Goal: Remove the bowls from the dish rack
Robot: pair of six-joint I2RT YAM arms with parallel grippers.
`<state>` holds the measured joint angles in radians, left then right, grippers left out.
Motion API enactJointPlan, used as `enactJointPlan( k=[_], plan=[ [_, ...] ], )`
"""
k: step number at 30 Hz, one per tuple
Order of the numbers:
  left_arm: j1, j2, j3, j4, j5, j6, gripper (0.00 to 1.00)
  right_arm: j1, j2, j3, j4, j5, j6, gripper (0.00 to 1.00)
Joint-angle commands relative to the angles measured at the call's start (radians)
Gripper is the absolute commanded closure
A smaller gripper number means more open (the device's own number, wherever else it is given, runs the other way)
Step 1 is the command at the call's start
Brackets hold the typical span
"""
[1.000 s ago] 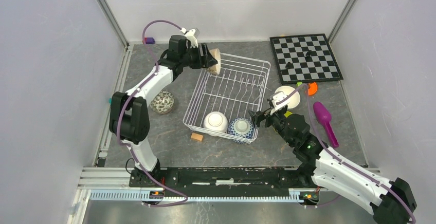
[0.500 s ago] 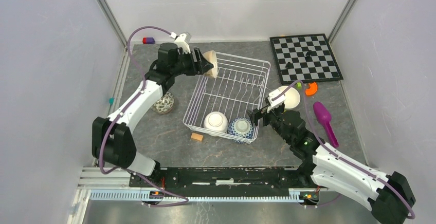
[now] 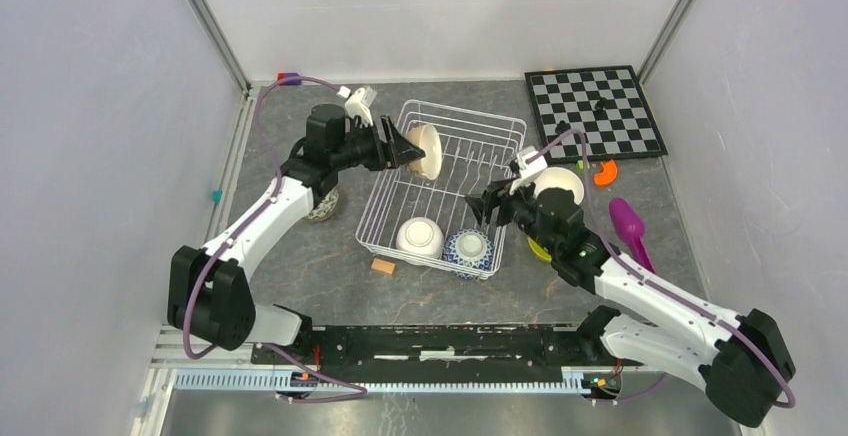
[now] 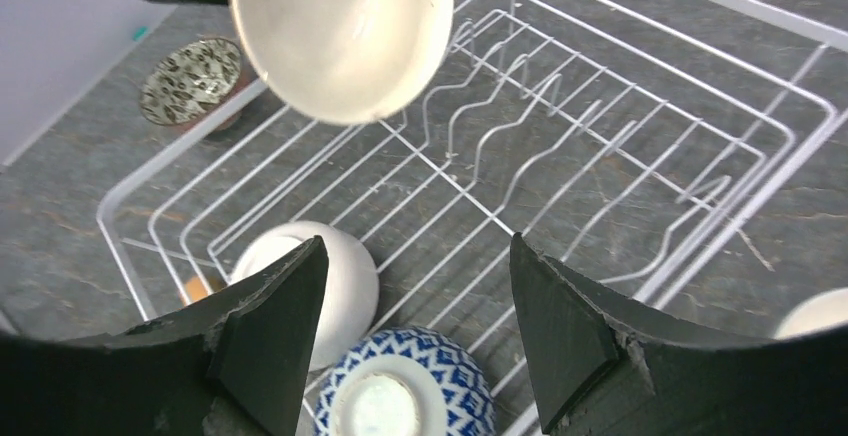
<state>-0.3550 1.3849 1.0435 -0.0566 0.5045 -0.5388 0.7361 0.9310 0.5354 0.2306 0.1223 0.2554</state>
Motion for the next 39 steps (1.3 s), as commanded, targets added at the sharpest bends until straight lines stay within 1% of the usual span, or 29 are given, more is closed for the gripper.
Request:
enactJointPlan(
  k=[1,6,9,12,18,20,22,24,26,27,29,30,31,32,33,34,36,38,39],
  plan=[
    [-0.019,-0.093,0.004,0.146,0.147,-0.080,0.97,-0.038,0.069,0.085,0.074,-0.153,0.116,0.27],
    [-0.033,-0.130,-0.023,0.197,0.250,-0.134,0.98,-0.060,0.127,0.126,0.097,-0.213,0.176,0.25],
    [-0.048,-0.158,-0.032,0.222,0.298,-0.150,0.98,-0.068,0.133,0.139,0.102,-0.208,0.197,0.26],
    [-0.067,-0.186,-0.034,0.222,0.315,-0.143,0.98,-0.076,0.121,0.140,0.114,-0.206,0.211,0.27],
    [-0.105,-0.211,-0.038,0.222,0.333,-0.145,0.97,-0.082,0.097,0.146,0.132,-0.200,0.240,0.33],
    [-0.123,-0.215,-0.038,0.222,0.334,-0.144,0.98,-0.082,0.085,0.141,0.138,-0.195,0.246,0.37],
    [-0.147,-0.215,-0.036,0.230,0.342,-0.142,0.97,-0.082,0.077,0.134,0.142,-0.195,0.251,0.39],
    [-0.167,-0.212,-0.038,0.258,0.348,-0.160,0.97,-0.083,0.077,0.131,0.136,-0.199,0.259,0.46],
    [-0.185,-0.202,-0.042,0.300,0.355,-0.192,0.97,-0.082,0.081,0.127,0.139,-0.217,0.271,0.49],
    [-0.191,-0.195,-0.041,0.313,0.357,-0.201,0.97,-0.082,0.083,0.129,0.141,-0.226,0.275,0.53],
    [-0.206,-0.181,-0.037,0.322,0.355,-0.202,0.96,-0.083,0.083,0.132,0.132,-0.229,0.278,0.66],
    [-0.212,-0.176,-0.036,0.322,0.351,-0.197,0.94,-0.081,0.080,0.132,0.129,-0.222,0.275,0.76],
    [-0.214,-0.171,-0.036,0.319,0.341,-0.191,0.90,-0.083,0.078,0.134,0.121,-0.208,0.270,0.84],
    [-0.217,-0.169,-0.029,0.294,0.326,-0.173,0.86,-0.083,0.076,0.136,0.112,-0.185,0.268,0.94],
    [-0.218,-0.167,-0.020,0.261,0.304,-0.147,0.81,-0.082,0.076,0.140,0.099,-0.157,0.263,1.00],
    [-0.220,-0.168,-0.009,0.213,0.282,-0.110,0.77,-0.083,0.076,0.146,0.082,-0.133,0.259,1.00],
    [-0.221,-0.179,-0.002,0.133,0.211,-0.049,0.64,-0.083,0.079,0.161,0.039,-0.071,0.245,1.00],
    [-0.220,-0.200,-0.012,0.094,0.146,-0.002,0.52,-0.083,0.078,0.163,0.023,-0.028,0.237,1.00],
    [-0.220,-0.214,-0.015,0.079,0.111,0.020,0.50,-0.082,0.080,0.163,0.023,-0.011,0.235,1.00]
  ],
)
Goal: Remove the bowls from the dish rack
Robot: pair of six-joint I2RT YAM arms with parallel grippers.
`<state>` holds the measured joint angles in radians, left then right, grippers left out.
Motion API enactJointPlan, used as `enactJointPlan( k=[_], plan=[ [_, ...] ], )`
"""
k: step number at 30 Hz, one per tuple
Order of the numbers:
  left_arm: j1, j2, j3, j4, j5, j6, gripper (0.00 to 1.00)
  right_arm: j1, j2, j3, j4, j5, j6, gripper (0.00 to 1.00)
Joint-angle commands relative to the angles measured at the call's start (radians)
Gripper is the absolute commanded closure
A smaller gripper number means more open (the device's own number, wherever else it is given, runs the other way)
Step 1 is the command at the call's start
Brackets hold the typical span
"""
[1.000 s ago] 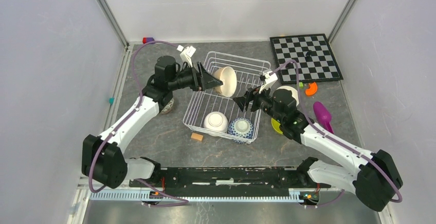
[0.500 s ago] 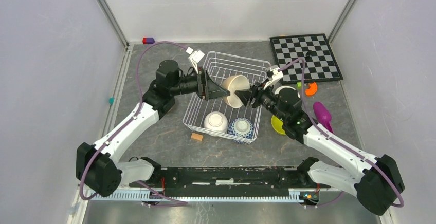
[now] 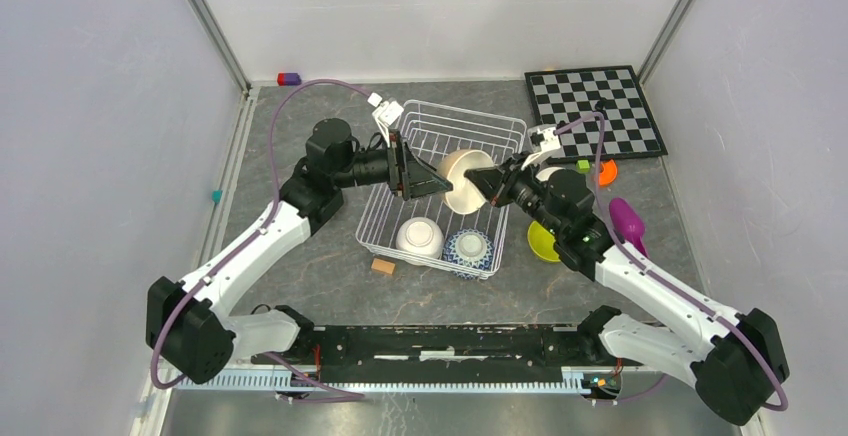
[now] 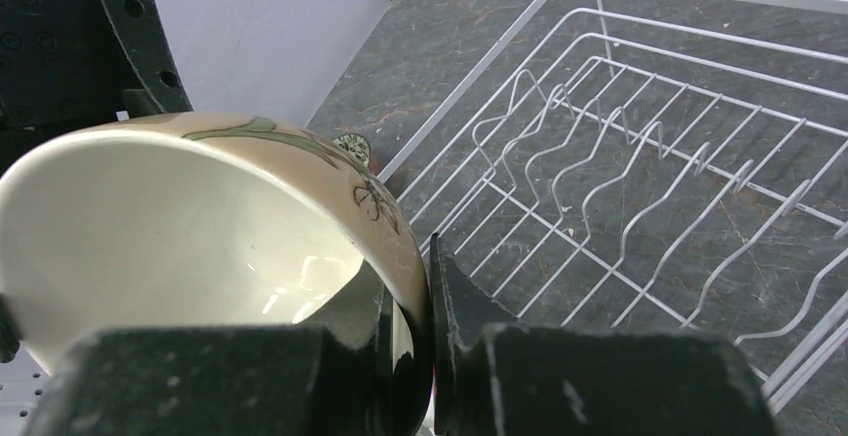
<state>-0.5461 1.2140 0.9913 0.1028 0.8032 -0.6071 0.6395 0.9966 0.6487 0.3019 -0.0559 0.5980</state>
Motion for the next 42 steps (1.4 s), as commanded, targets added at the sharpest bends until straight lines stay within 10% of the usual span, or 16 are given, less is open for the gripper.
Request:
enactJointPlan(
  k=[1,5,16,24,33,42],
  plan=[
    [-0.029,-0.054,0.032,-0.093,-0.219,0.103,0.47,0.014,0.017,0.051,-0.048,0.182,-0.109,1.00],
    [-0.029,-0.093,0.044,-0.181,-0.356,0.164,0.20,0.015,0.054,0.108,-0.093,0.217,-0.122,1.00],
    [-0.029,-0.137,-0.009,-0.195,-0.494,0.205,0.00,0.014,0.084,0.105,-0.084,0.264,-0.118,1.00],
    [-0.026,-0.322,-0.139,-0.237,-0.974,0.068,0.00,0.017,0.224,0.239,-0.294,0.422,-0.013,1.00],
    [-0.050,-0.170,-0.018,-0.378,-0.838,0.079,0.12,0.149,0.386,0.450,-0.575,0.754,0.093,1.00],
    [-0.224,0.029,0.101,-0.429,-1.028,0.098,0.10,0.214,0.425,0.493,-0.587,0.780,0.118,1.00]
  ],
)
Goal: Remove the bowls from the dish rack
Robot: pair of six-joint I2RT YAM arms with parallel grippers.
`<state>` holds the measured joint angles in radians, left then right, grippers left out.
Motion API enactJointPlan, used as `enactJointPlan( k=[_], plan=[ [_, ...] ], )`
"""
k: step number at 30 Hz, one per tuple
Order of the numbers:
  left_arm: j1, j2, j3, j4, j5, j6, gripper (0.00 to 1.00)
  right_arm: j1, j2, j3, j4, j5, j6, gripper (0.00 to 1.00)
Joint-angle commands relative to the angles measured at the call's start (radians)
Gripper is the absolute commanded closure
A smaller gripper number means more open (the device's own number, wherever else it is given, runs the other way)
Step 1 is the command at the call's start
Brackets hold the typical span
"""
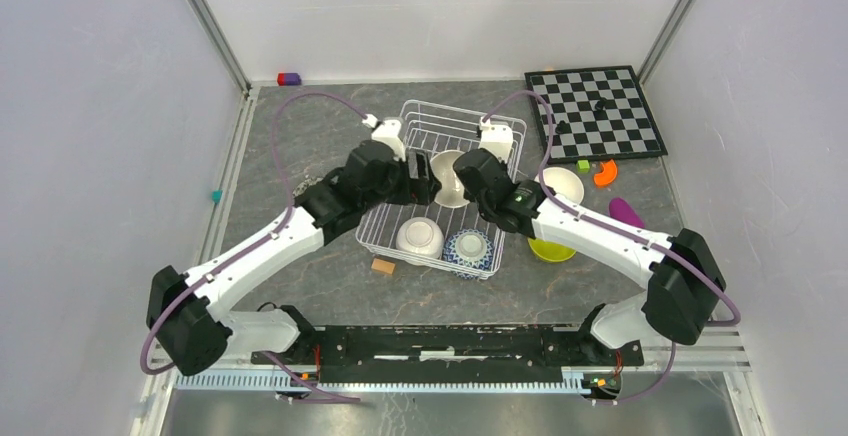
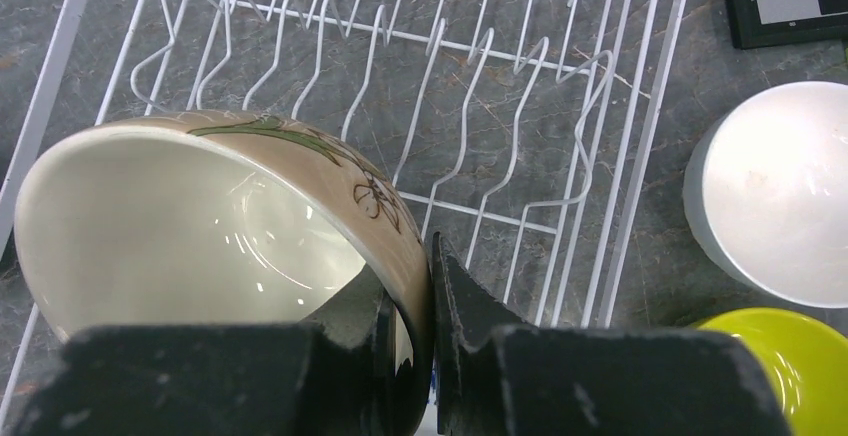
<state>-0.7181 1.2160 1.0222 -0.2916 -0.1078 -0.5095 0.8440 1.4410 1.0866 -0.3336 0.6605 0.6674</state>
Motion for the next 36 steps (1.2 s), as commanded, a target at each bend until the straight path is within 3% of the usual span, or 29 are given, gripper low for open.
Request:
enactJointPlan(
  k=[1,13,16,18,19,24,26,29,30,32,36],
  plan=[
    [-0.055,0.042,0.079,-0.040,-0.130,0.000,0.13,0.012,-0.026,0.049,0.058,0.055,0.047,1.00],
    [-0.070,0.120,0.094,-0.035,-0.220,0.010,0.46,0.024,-0.110,-0.040,0.205,-0.095,-0.019,1.00],
    [-0.070,0.114,0.070,-0.019,-0.243,0.023,0.64,0.024,-0.129,-0.062,0.228,-0.099,-0.041,1.00],
    [-0.069,0.100,0.049,-0.011,-0.269,0.038,0.92,0.024,-0.143,-0.079,0.241,-0.096,-0.073,1.00],
    [-0.067,0.086,0.034,-0.003,-0.270,0.050,0.97,0.025,-0.151,-0.090,0.243,-0.086,-0.096,1.00],
    [-0.043,0.011,-0.061,0.059,-0.232,0.029,0.98,-0.028,-0.201,-0.170,0.295,-0.178,-0.213,0.99],
    [-0.043,0.001,-0.077,0.066,-0.233,0.027,0.98,-0.070,-0.221,-0.215,0.351,-0.283,-0.207,0.87],
    [-0.044,0.006,-0.073,0.054,-0.240,0.026,0.98,-0.095,-0.249,-0.267,0.445,-0.402,-0.228,0.38],
    [-0.042,0.009,-0.070,0.049,-0.240,0.024,0.98,-0.095,-0.256,-0.274,0.463,-0.430,-0.242,0.26],
    [-0.042,0.013,-0.065,0.042,-0.243,0.018,0.98,-0.096,-0.264,-0.277,0.476,-0.461,-0.260,0.16],
    [-0.041,0.017,-0.061,0.038,-0.268,0.018,0.98,-0.097,-0.283,-0.276,0.475,-0.473,-0.299,0.14]
  ],
)
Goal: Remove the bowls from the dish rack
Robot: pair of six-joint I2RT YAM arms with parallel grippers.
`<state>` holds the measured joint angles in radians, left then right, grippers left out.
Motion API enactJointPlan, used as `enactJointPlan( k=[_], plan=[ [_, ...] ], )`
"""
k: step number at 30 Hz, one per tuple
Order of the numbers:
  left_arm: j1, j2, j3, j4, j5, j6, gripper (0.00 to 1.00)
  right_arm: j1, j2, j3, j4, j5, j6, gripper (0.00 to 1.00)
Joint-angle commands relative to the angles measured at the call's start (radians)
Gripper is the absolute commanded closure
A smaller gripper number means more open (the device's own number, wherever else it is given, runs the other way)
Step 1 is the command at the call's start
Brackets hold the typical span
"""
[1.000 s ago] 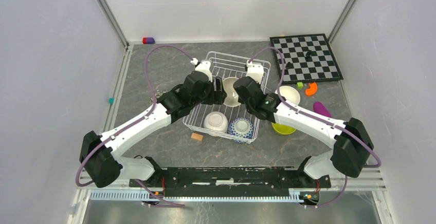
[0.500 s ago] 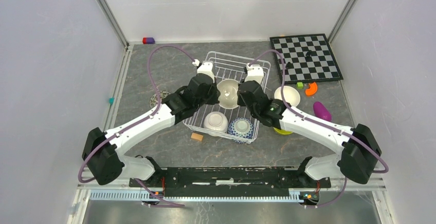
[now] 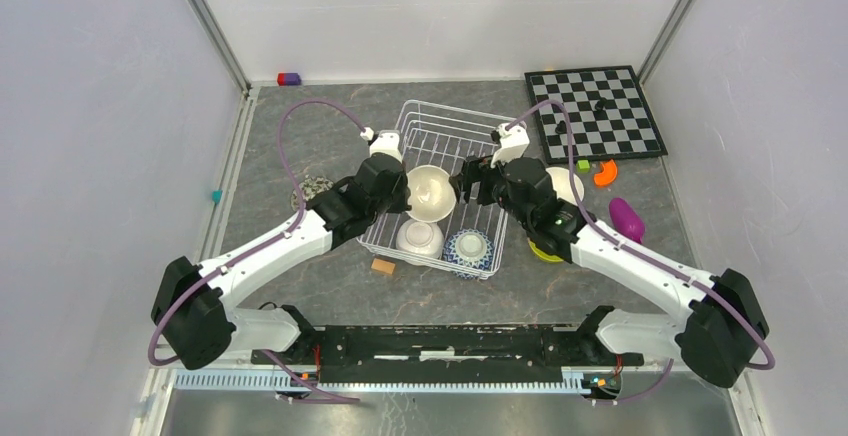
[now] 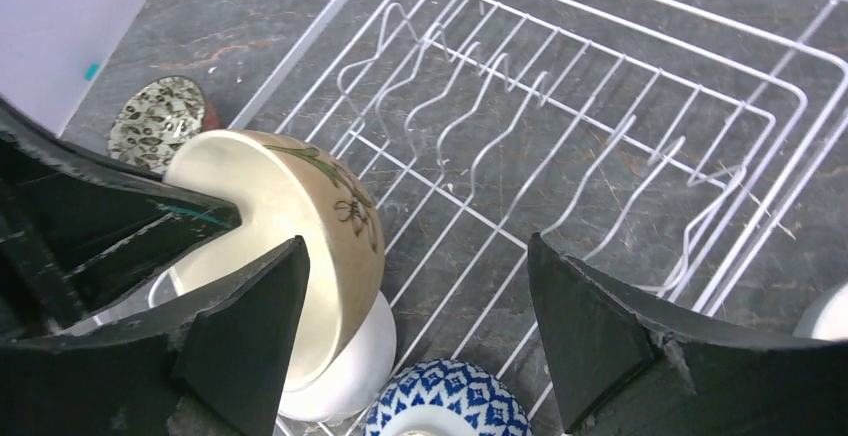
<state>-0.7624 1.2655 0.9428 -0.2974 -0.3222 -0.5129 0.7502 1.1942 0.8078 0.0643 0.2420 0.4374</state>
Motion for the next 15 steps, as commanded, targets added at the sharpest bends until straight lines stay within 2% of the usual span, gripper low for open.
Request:
enactJointPlan(
  k=[1,11,15],
  plan=[
    [0.004,-0.030,0.021,0.039,-0.062,0.022,0.98,-0.003,-0.044,0.000,0.077,-0.052,-0.077,0.14],
    [0.068,-0.065,0.032,-0.024,-0.094,-0.007,0.98,-0.011,-0.155,-0.112,0.123,0.035,-0.161,0.14],
    [0.199,-0.142,0.004,-0.061,-0.057,-0.083,0.98,-0.011,-0.201,-0.171,0.139,0.064,-0.174,0.14]
  ],
)
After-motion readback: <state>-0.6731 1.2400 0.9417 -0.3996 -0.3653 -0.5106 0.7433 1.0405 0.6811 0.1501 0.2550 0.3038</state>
